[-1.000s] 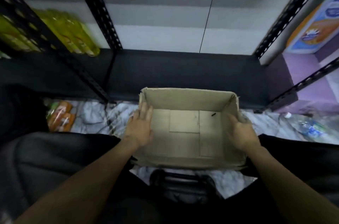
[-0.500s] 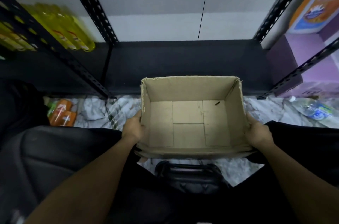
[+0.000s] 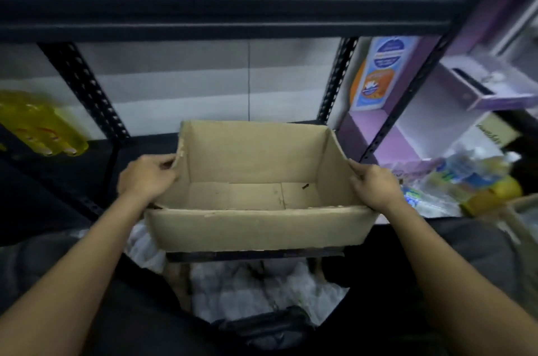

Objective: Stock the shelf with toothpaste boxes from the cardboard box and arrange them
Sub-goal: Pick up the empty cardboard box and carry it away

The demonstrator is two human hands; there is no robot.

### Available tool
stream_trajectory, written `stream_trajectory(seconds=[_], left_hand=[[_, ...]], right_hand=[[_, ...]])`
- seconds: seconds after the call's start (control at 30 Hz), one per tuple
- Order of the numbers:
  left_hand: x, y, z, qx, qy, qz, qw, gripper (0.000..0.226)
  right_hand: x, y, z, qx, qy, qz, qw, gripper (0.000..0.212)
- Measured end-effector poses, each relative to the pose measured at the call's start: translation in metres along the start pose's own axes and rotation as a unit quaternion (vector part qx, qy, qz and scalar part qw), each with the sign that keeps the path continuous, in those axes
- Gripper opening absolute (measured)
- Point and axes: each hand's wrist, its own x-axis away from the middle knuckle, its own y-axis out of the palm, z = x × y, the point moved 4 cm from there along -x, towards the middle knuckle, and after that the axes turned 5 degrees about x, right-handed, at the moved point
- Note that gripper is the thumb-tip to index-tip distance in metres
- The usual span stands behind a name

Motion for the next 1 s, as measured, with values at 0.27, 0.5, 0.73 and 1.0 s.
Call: stream_trajectory(seconds=[0.27, 0.5, 0.73, 1.0], left_hand=[[0.028, -0.021, 0.134, 0.014, 0.140, -0.006, 0.990, 0.040], [0.062, -0.010, 0.239, 0.030, 0.239, -0.051, 0.969, 0.044], [0.102, 0.001, 0.332, 0.022, 0.324, -0.074, 0.943, 0.033], [0.165, 0.050, 0.419, 0.080, 0.424, -0.121, 0.894, 0.037]], right_hand=[[0.033, -0.124, 0.070, 0.042, 0.055, 0.081, 0.994, 0.039], [0.107, -0.205, 0.143, 0.070, 0.140, 0.087, 0.984, 0.042], [0.191, -0.255, 0.189, 0.089, 0.233, 0.181, 0.951, 0.043], [0.287, -0.285, 0.249, 0.076, 0.358, 0.288, 0.885, 0.047]])
